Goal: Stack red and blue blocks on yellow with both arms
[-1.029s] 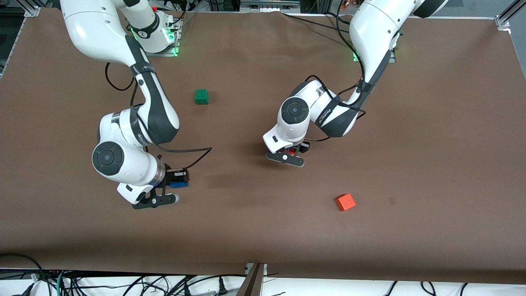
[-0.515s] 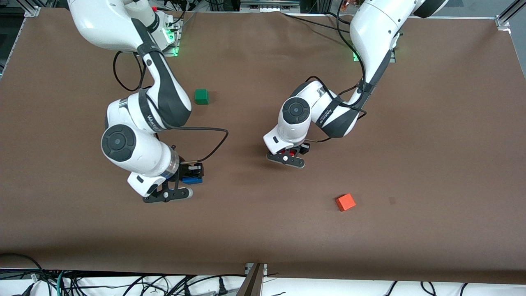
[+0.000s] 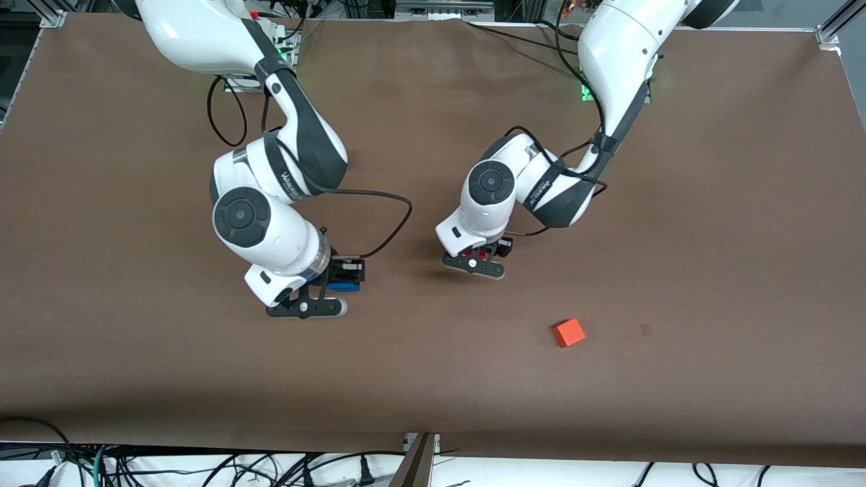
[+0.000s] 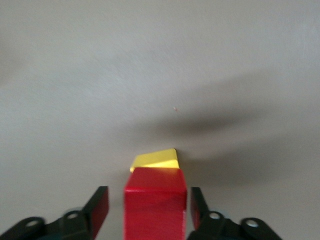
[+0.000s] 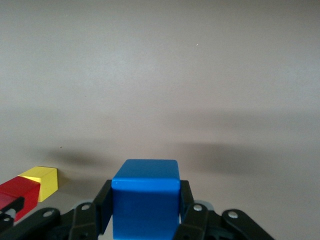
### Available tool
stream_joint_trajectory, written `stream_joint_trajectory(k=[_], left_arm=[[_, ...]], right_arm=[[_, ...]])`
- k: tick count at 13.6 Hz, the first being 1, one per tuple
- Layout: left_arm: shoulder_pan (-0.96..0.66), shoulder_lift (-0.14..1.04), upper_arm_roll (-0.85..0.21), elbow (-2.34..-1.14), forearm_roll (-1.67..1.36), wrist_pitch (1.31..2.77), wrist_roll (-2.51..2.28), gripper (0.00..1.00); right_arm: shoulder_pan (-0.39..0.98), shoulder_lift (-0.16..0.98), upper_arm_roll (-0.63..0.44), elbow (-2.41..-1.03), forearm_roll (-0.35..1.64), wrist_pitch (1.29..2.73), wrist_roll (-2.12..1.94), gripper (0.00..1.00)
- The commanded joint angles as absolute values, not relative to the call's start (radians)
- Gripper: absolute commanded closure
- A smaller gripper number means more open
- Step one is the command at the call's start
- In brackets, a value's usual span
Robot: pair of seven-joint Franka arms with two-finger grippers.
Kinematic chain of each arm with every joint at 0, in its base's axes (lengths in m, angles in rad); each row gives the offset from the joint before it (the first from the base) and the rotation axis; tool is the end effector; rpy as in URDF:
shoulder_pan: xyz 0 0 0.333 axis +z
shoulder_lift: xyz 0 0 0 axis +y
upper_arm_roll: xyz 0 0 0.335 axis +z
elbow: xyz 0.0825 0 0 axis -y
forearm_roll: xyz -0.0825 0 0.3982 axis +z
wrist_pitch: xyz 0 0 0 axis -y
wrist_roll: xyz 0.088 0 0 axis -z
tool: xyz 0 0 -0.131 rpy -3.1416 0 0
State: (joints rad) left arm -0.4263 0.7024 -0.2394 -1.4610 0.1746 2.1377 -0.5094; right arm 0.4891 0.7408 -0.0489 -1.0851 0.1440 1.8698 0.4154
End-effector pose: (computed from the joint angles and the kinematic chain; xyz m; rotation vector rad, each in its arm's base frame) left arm 0.6078 -0.4257 0.2587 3.1228 -0.3074 -0.0113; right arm 0.7007 0.3586 0.3778 -3.0269 0.0016 0.0054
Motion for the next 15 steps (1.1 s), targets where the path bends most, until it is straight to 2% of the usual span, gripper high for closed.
stream_joint_trajectory(k=[1,4,7,11,13,15], left_arm=[[-0.376,0.626,-0.247,-1.393,0.186,1.967,-0.518,0.00],[-0.296,0.580,-0.250,-1.298,0.184,1.826,-0.517,0.00],[-0.172,0.477,-0.253,-1.296,0.183,1.809,-0.511,0.00],[0.007,0.367,-0.249,-1.295,0.112,1.691,-0.277,0.00],[0.086,0.353,-0.250,-1.296,0.110,1.651,-0.195,0.00],[0.097,0.336,-0.244,-1.299,0.115,1.611,-0.193,0.00]], right_arm=[[0.508,0.750,-0.048,-1.057,0.147,1.871,0.477,0.59],[0.573,0.765,-0.049,-1.057,0.146,1.931,0.642,0.59],[0.685,0.799,-0.061,-1.057,0.130,2.008,0.869,0.58],[0.813,0.834,-0.061,-1.037,0.046,2.045,1.138,0.58],[0.845,0.867,-0.061,-1.008,0.019,2.048,1.218,0.58],[0.848,0.894,-0.061,-0.982,0.015,2.084,1.241,0.58]])
